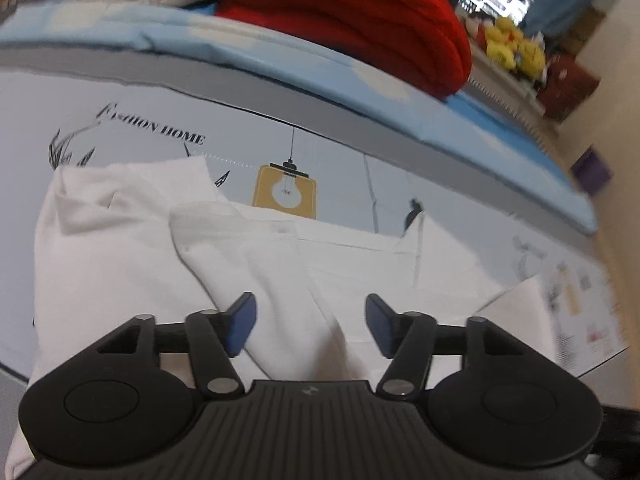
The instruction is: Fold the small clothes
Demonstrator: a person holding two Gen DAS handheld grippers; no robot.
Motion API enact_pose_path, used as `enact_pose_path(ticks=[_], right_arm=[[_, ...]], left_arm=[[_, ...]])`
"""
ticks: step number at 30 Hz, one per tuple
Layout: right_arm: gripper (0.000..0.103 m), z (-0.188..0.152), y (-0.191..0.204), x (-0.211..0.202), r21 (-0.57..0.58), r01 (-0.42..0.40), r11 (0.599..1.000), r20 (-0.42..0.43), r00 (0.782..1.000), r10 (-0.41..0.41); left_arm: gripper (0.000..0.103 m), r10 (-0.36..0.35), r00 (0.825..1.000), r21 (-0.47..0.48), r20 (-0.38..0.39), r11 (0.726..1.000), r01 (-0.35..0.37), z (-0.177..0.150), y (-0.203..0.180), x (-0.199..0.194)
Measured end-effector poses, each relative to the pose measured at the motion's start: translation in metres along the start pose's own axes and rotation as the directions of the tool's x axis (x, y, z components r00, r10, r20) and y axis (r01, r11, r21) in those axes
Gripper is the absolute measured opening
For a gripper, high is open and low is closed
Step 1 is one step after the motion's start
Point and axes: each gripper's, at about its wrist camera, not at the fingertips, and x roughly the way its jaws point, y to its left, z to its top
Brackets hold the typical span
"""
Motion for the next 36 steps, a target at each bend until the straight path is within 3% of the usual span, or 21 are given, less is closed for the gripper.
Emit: enact_pose_path(ticks=[5,7,9,10,12,15,17,18,20,21,24,26,28,31,33,34,36], right_arm=[[0.026,-0.002,0.0,0.002,0.022,-0.021,1.0,-0.027,0.999,0.021],[0.026,-0.002,0.001,0.003,0.021,-0.024,0.999,-0.04,0.999,0.025],[0.026,-0.001,0.001,0.006,0.026,-0.023,0.999,-0.054,0.998,0.025],[0.026,-0.001,0.0,0.006,0.032,-0.023,0.999,-0.06,0.998,0.025],[0.026,-0.001,0.001,0.008,0.041,-0.025,0.999,-0.068,0.997,0.028],[0.026,-0.004,0.002,0.006,0.057,-0.035,0.998,-0.075,0.996,0.039],[0.026,-0.005,0.002,0.004,0.07,-0.034,0.997,-0.075,0.996,0.039],[0.026,-0.006,0.001,0.003,0.077,-0.031,0.997,-0.074,0.997,0.037],[0.026,-0.008,-0.001,0.0,0.091,-0.03,0.995,-0.075,0.996,0.037],[0.026,-0.009,-0.002,-0.001,0.099,-0.029,0.995,-0.074,0.997,0.037],[0.026,-0.011,-0.007,-0.004,0.113,-0.027,0.993,-0.078,0.996,0.036],[0.026,-0.012,-0.011,-0.005,0.128,-0.024,0.991,-0.083,0.996,0.035],[0.026,-0.014,-0.014,-0.004,0.144,-0.021,0.989,-0.093,0.995,0.035],[0.027,-0.015,-0.017,-0.001,0.16,-0.019,0.987,-0.112,0.993,0.037],[0.029,-0.015,-0.016,0.001,0.166,-0.021,0.986,-0.12,0.992,0.041],[0.03,-0.015,-0.014,0.002,0.164,-0.024,0.986,-0.123,0.991,0.045],[0.03,-0.015,-0.012,0.003,0.162,-0.035,0.986,-0.13,0.99,0.057]], left_arm=[[0.07,0.118,0.993,0.148,-0.025,0.982,-0.113,-0.018,-0.02,0.024],[0.049,0.167,0.986,0.195,0.005,0.967,-0.165,-0.024,-0.022,0.023],[0.032,0.196,0.98,0.078,0.019,0.977,-0.197,-0.021,-0.008,0.01],[0.033,0.204,0.979,-0.034,0.02,0.979,-0.203,-0.021,0.004,-0.002],[0.033,0.224,0.974,-0.214,0.022,0.953,-0.214,-0.023,0.028,-0.025],[0.033,0.225,0.974,-0.372,-0.002,0.904,-0.209,-0.03,0.064,-0.045],[0.033,0.16,0.987,-0.474,-0.01,0.869,-0.146,-0.032,0.089,-0.048],[0.036,0.088,0.996,-0.513,-0.008,0.855,-0.079,-0.032,0.102,-0.044],[0.042,-0.003,1.0,-0.565,-0.008,0.825,-0.002,-0.032,0.118,-0.036],[0.042,-0.008,1.0,-0.579,-0.008,0.816,0.002,-0.032,0.124,-0.034],[0.04,0.043,0.999,-0.558,-0.021,0.828,-0.047,-0.029,0.132,-0.028],[0.024,0.076,0.995,-0.551,-0.059,0.829,-0.096,-0.026,0.132,-0.025],[0.009,0.095,0.994,-0.515,-0.06,0.85,-0.113,-0.02,0.127,-0.027],[0.008,0.054,0.998,-0.427,0.024,0.903,-0.039,0.001,0.113,-0.037],[0.008,-0.007,0.992,-0.344,0.129,0.937,0.051,0.016,0.103,-0.056],[0.008,-0.035,0.983,-0.316,0.179,0.945,0.091,0.022,0.1,-0.067],[0.008,-0.1,0.944,-0.298,0.314,0.934,0.198,0.031,0.101,-0.102]])
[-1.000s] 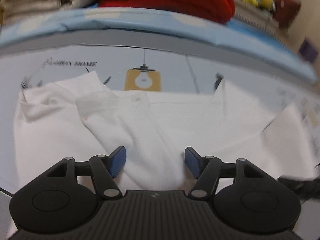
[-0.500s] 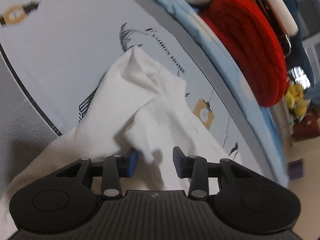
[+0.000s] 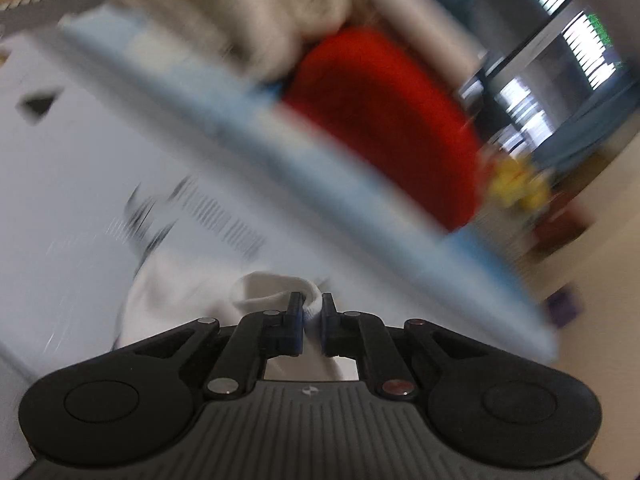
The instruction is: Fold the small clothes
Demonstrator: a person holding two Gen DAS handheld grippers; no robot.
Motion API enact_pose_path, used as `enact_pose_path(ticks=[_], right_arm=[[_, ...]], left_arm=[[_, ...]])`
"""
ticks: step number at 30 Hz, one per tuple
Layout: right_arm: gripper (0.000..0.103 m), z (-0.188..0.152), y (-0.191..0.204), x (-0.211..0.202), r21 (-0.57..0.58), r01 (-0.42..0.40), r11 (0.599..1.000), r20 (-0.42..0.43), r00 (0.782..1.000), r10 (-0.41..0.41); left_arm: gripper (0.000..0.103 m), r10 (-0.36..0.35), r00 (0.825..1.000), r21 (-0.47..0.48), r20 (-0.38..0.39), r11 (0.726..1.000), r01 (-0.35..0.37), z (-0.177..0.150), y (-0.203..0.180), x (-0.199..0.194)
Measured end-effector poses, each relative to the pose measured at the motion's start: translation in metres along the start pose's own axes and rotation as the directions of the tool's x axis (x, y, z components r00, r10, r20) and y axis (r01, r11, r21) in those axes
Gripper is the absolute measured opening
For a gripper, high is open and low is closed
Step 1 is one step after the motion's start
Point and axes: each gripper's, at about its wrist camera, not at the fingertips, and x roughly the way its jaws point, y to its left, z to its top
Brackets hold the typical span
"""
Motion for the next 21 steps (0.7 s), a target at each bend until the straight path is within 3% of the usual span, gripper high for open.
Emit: enact_pose_path(ticks=[2,4,7,9,11,16,19,20,21], right_arm=[[0.03,-0.001,0.001,0.0,0.001,-0.021,1.0,-0.011,1.0,0.021],[0.033,-0.001,0.004,-0.002,-0.005,-0.034,0.999,-0.013,0.999,0.034],[0.039,-0.001,0.003,-0.005,-0.004,-0.022,1.0,-0.003,1.0,0.022],[0.039,0.0,0.0,-0.005,0.008,-0.016,1.0,0.001,1.0,0.016],[0.039,0.0,-0.003,-0.006,0.015,-0.01,1.0,0.009,1.0,0.01],[0.039,0.003,-0.012,0.0,0.075,-0.004,0.997,0.006,1.0,0.003],[0.039,0.005,-0.021,0.003,0.132,0.005,0.991,0.01,1.0,-0.007],[0.037,0.007,-0.024,0.002,0.147,0.006,0.989,0.022,1.0,-0.009],[0.026,0.008,-0.026,0.001,0.159,0.006,0.987,0.034,0.999,-0.011]], left_arm=[[0.008,-0.002,0.992,-0.008,0.125,1.0,0.003,0.008,-0.003,-0.03],[0.008,0.074,0.983,-0.048,0.166,0.997,-0.067,0.002,0.006,-0.047],[0.008,0.216,0.976,-0.147,-0.013,0.965,-0.216,-0.014,0.037,-0.034],[0.008,0.299,0.945,-0.17,-0.129,0.933,-0.318,-0.024,0.057,-0.02],[0.008,0.34,0.929,-0.172,-0.144,0.916,-0.361,-0.024,0.067,-0.02],[0.008,0.36,0.929,-0.151,-0.088,0.917,-0.37,-0.016,0.061,-0.03],[0.008,0.362,0.927,-0.152,-0.101,0.915,-0.374,-0.017,0.06,-0.03],[0.008,0.361,0.926,-0.157,-0.111,0.914,-0.375,-0.014,0.061,-0.03],[0.008,0.357,0.926,-0.162,-0.123,0.913,-0.374,-0.011,0.063,-0.029]])
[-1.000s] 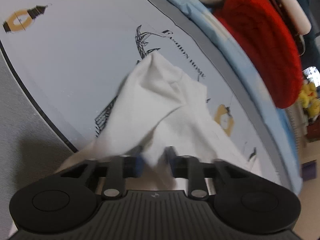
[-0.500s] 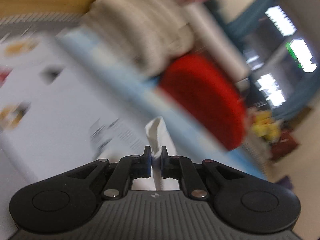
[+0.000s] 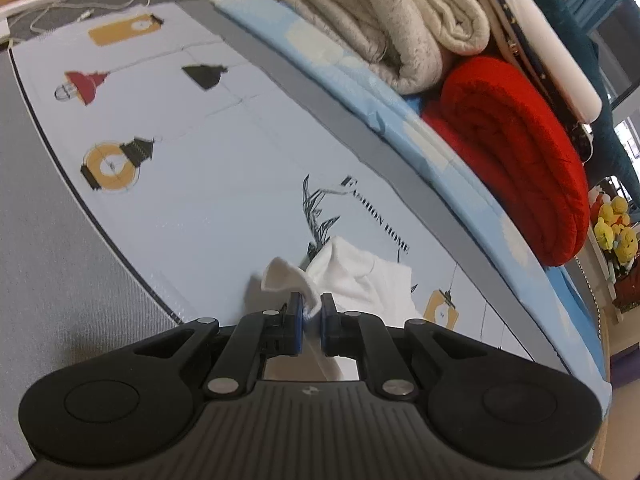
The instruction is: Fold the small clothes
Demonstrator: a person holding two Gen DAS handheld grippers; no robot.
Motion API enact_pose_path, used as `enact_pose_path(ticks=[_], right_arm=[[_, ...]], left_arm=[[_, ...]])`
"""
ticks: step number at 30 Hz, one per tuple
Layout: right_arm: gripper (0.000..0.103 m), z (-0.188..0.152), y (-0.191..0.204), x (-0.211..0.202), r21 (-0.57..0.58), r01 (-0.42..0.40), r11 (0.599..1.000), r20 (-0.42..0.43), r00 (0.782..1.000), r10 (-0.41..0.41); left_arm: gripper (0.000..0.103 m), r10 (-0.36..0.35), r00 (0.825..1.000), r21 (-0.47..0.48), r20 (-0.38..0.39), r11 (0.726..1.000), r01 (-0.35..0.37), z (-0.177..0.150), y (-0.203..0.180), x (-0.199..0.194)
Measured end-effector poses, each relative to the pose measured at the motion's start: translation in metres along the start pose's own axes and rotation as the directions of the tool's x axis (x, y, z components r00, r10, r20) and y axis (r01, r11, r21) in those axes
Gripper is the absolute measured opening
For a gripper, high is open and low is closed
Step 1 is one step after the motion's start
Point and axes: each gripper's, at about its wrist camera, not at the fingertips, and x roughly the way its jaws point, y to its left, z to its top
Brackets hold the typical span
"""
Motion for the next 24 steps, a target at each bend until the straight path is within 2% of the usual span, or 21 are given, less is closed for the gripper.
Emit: enact_pose_path(ticks=[3,5,7,9,11,13,14,16,18,20,22,24], right_arm=[[0.008,0.007,-0.003,-0.002,0.026,-0.047,0.999,0.014,0.999,0.046],[0.005,0.011,-0.006,-0.006,0.047,-0.072,0.996,0.028,0.997,0.071],[0.004,0.014,-0.012,-0.014,0.101,-0.108,0.989,0.069,0.992,0.101],[0.003,0.016,-0.02,-0.026,0.169,-0.179,0.969,0.142,0.978,0.155],[0.003,0.019,-0.026,-0.039,0.206,-0.223,0.953,0.235,0.956,0.173],[0.002,0.019,-0.033,-0.047,0.229,-0.211,0.95,0.299,0.944,0.138],[0.003,0.018,-0.038,-0.048,0.248,-0.194,0.949,0.302,0.946,0.115],[0.003,0.015,-0.041,-0.039,0.274,-0.123,0.954,0.244,0.968,0.055],[0.004,0.013,-0.041,-0.021,0.272,-0.042,0.961,0.131,0.991,0.006],[0.007,0.009,-0.043,-0.008,0.262,0.028,0.965,0.03,0.999,-0.037],[0.007,0.004,-0.04,-0.005,0.247,0.067,0.967,0.006,0.998,-0.07],[0.007,0.003,-0.031,-0.016,0.197,0.075,0.978,0.042,0.996,-0.085]], left_arm=[[0.008,-0.007,1.0,0.005,-0.024,1.0,0.007,0.002,0.0,0.002],[0.008,-0.028,0.999,0.008,-0.034,1.0,0.029,0.002,-0.002,0.004],[0.008,-0.079,0.996,0.019,-0.032,0.997,0.08,0.002,-0.007,0.002],[0.008,-0.133,0.991,0.037,-0.029,0.99,0.134,0.001,-0.013,-0.003],[0.009,-0.159,0.987,0.053,-0.037,0.986,0.161,-0.003,-0.017,-0.008],[0.009,-0.148,0.987,0.048,-0.066,0.987,0.151,-0.009,-0.017,-0.009],[0.009,-0.116,0.99,0.054,-0.082,0.991,0.12,-0.013,-0.016,-0.008],[0.009,-0.039,0.992,0.053,-0.123,0.998,0.046,-0.019,-0.01,0.0],[0.009,0.02,0.982,0.012,-0.19,1.0,-0.018,-0.024,0.003,0.011],[0.017,0.06,0.972,-0.017,-0.228,0.998,-0.066,-0.023,0.012,0.018],[0.026,0.08,0.978,-0.029,-0.191,0.996,-0.087,-0.017,0.017,0.012],[0.034,0.094,0.989,0.003,-0.113,0.996,-0.094,-0.008,0.014,0.002]])
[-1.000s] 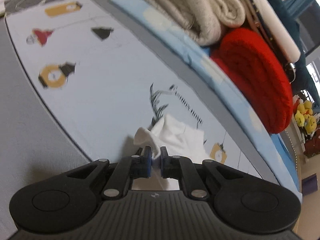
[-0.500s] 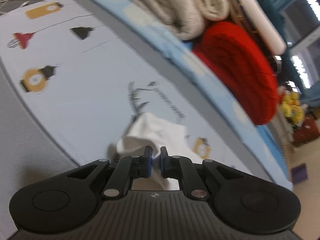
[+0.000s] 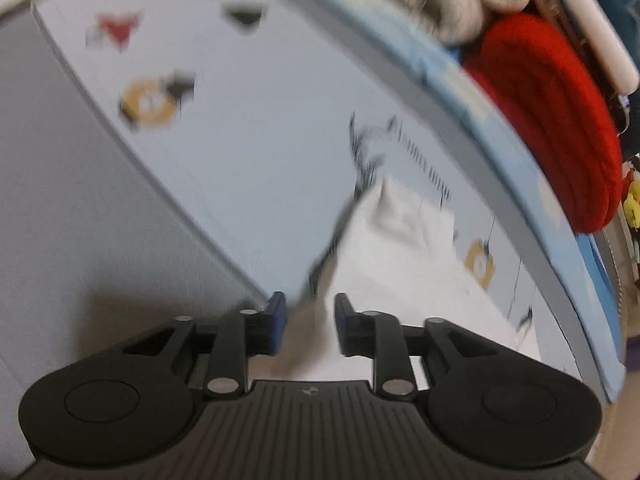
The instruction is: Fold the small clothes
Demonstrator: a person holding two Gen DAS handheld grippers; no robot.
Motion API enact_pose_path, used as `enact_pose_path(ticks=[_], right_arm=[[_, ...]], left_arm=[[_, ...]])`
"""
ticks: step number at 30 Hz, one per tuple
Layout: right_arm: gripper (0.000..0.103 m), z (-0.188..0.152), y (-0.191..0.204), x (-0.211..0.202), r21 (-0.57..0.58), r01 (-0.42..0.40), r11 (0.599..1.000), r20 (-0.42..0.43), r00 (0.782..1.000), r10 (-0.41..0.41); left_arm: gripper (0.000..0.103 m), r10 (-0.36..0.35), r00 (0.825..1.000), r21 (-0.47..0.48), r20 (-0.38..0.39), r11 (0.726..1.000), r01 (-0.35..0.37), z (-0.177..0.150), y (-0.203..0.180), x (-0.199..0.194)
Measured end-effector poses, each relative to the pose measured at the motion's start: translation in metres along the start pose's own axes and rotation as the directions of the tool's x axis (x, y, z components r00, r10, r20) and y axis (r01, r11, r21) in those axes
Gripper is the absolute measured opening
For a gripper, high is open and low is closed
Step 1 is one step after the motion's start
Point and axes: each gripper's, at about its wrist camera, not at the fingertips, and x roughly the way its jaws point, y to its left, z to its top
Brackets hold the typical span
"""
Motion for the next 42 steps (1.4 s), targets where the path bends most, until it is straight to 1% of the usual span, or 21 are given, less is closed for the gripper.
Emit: enact_pose_path(ticks=[2,3,5,7,9,12,15,17,18,19,21,22,25,27,29,31,34,36,37,39,42], right_arm=[[0.011,-0.005,0.015,-0.017,-0.079,-0.035,0.996,0.068,0.997,0.041],[0.019,-0.005,0.02,-0.024,-0.111,-0.064,0.992,0.098,0.992,0.075],[0.029,-0.004,0.03,-0.034,-0.201,-0.132,0.971,0.14,0.977,0.161],[0.036,-0.003,0.045,-0.03,-0.294,-0.148,0.944,0.151,0.968,0.199],[0.038,0.001,0.052,-0.023,-0.362,-0.132,0.923,0.145,0.97,0.196],[0.038,0.005,0.055,-0.01,-0.411,-0.05,0.91,0.16,0.979,0.127],[0.037,0.009,0.059,0.001,-0.448,-0.005,0.894,0.164,0.983,0.088],[0.03,0.01,0.06,0.004,-0.471,0.026,0.882,0.174,0.983,0.063],[0.008,0.01,0.059,0.005,-0.472,0.038,0.881,0.179,0.982,0.054],[0.002,0.012,0.058,0.007,-0.466,0.05,0.883,0.184,0.982,0.042],[0.002,0.016,0.053,0.008,-0.446,0.039,0.894,0.188,0.981,0.051],[0.001,0.018,0.051,0.007,-0.432,0.033,0.901,0.197,0.979,0.058],[0.001,0.02,0.05,0.002,-0.413,0.056,0.909,0.242,0.969,0.05],[0.006,0.021,0.046,-0.007,-0.363,0.085,0.928,0.3,0.953,0.03],[0.01,0.026,0.043,-0.016,-0.333,0.055,0.941,0.304,0.951,0.052],[0.024,0.029,0.04,-0.022,-0.329,0.013,0.944,0.293,0.952,0.089],[0.026,0.027,0.039,-0.026,-0.343,-0.038,0.939,0.261,0.956,0.134],[0.024,0.027,0.037,-0.016,-0.333,-0.096,0.938,0.173,0.972,0.161],[0.024,0.027,0.034,-0.004,-0.328,-0.083,0.941,0.117,0.985,0.128],[0.023,0.027,0.026,0.015,-0.315,0.001,0.949,0.091,0.995,0.029],[0.025,0.028,0.029,0.01,-0.311,0.01,0.95,0.11,0.994,0.026]], left_arm=[[0.037,-0.004,0.999,0.033,0.051,0.999,0.003,0.008,-0.002,-0.005],[0.037,-0.018,0.998,0.049,0.055,0.999,0.015,0.013,-0.002,-0.004],[0.038,-0.05,0.998,0.085,0.029,0.995,0.047,0.021,-0.005,0.005],[0.045,-0.073,0.997,0.128,-0.013,0.989,0.074,0.025,-0.006,0.02],[0.045,-0.106,0.993,0.159,-0.054,0.981,0.113,0.024,-0.009,0.034],[0.044,-0.1,0.99,0.202,-0.097,0.972,0.118,0.02,-0.015,0.053],[0.001,-0.101,0.989,0.26,-0.104,0.957,0.126,0.015,-0.022,0.06],[0.001,-0.127,0.991,0.305,-0.049,0.943,0.136,0.017,-0.029,0.048],[0.001,-0.146,0.989,0.331,-0.018,0.933,0.143,0.017,-0.034,0.041],[0.001,-0.177,0.984,0.357,0.018,0.92,0.159,0.018,-0.038,0.032],[0.001,-0.223,0.972,0.383,0.076,0.907,0.178,0.019,-0.043,0.022],[0.001,-0.221,0.971,0.394,0.09,0.904,0.169,0.019,-0.045,0.021],[0.003,-0.102,0.99,0.417,0.1,0.907,0.052,0.018,-0.047,0.032],[0.003,-0.058,0.993,0.405,0.101,0.914,0.012,0.018,-0.043,0.034],[0.008,-0.088,0.992,0.384,0.091,0.922,0.047,0.02,-0.041,0.029],[0.017,-0.124,0.989,0.373,0.075,0.924,0.088,0.02,-0.041,0.023],[0.023,-0.149,0.989,0.32,-0.003,0.937,0.142,0.017,-0.037,0.026],[0.023,-0.138,0.987,0.277,-0.078,0.948,0.155,0.013,-0.032,0.036],[0.023,-0.12,0.987,0.267,-0.102,0.953,0.144,0.011,-0.029,0.041],[0.023,-0.072,0.99,0.254,-0.119,0.962,0.1,0.009,-0.025,0.049],[0.025,-0.032,0.991,0.25,-0.127,0.966,0.063,0.007,-0.02,0.056]])
